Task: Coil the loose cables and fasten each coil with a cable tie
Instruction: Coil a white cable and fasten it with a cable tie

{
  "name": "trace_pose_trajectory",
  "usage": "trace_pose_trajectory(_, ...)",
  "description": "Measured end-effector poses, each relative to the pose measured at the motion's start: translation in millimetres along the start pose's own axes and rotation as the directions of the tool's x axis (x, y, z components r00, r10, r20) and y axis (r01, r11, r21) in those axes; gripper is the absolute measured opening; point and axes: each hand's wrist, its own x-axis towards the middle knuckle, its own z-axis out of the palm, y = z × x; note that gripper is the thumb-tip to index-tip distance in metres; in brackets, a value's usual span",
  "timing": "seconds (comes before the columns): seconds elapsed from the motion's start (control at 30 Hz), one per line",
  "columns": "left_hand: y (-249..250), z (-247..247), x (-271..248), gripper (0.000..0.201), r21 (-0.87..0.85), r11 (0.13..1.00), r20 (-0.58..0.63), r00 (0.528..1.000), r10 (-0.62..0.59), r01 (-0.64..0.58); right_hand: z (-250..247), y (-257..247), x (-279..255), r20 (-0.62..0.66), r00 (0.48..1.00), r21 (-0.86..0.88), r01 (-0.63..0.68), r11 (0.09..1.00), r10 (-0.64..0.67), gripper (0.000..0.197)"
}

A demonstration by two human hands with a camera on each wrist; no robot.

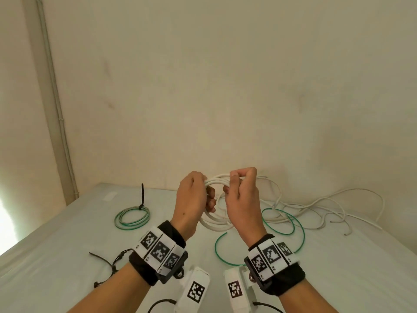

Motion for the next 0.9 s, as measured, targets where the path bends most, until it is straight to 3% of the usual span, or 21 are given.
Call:
trace_pose_trajectory(0.1, -4, -3, 4, 0.04, 0.3, 0.933, -0.009, 0.977, 0.212, -0.2, 5, -2, -4, 0.027, 0.997, 0.044, -0.078, 0.996, 0.077, 0.008)
trace_pose_trajectory(0.23, -5, -11, 13, 0.042, 0.468, 0.862, 0.001, 0.976, 0.219, -0.194, 3, -8, -6, 0.154, 0.978, 0.072, -0.15, 0.986, 0.138, 0.009)
trace_pose_trajectory(0.33, -6, -21, 17, 0.043, 0.581, 0.797, 0.041, 0.984, 0.176, -0.167, -5, -16, -1, 0.405, 0.897, -0.125, -0.138, 0.982, 0.178, 0.015)
trace_pose_trajectory(0.43, -8, -30, 19, 0.049, 0.633, 0.761, 0.073, 0.989, 0.128, -0.145, -2, -11, 0, 0.582, 0.793, -0.364, 0.057, 0.93, 0.179, 0.016)
trace_pose_trajectory(0.5, -11, -36, 20, 0.055, 0.596, 0.79, 0.099, 0.99, 0.1, -0.14, 1, -6, -1, 0.577, 0.797, -0.359, 0.051, 0.932, 0.178, 0.022)
trace_pose_trajectory(0.63, -12, -48, 11, 0.055, 0.213, 0.977, 0.147, 0.989, -0.025, -0.007, 12, -2, -8, 0.526, 0.831, -0.253, -0.051, 0.966, 0.182, 0.029)
trace_pose_trajectory(0.73, -12, -58, 6, 0.049, 0.064, 0.996, 0.045, 0.997, -0.061, 0.058, 32, 0, -19, 0.488, 0.853, -0.07, -0.176, 0.982, 0.187, 0.027)
trace_pose_trajectory(0.9, -10, -76, 7, 0.039, -0.021, 0.997, -0.091, 0.993, -0.077, 0.075, 65, -5, -33, 0.461, 0.857, 0.187, -0.347, 0.919, 0.23, 0.023)
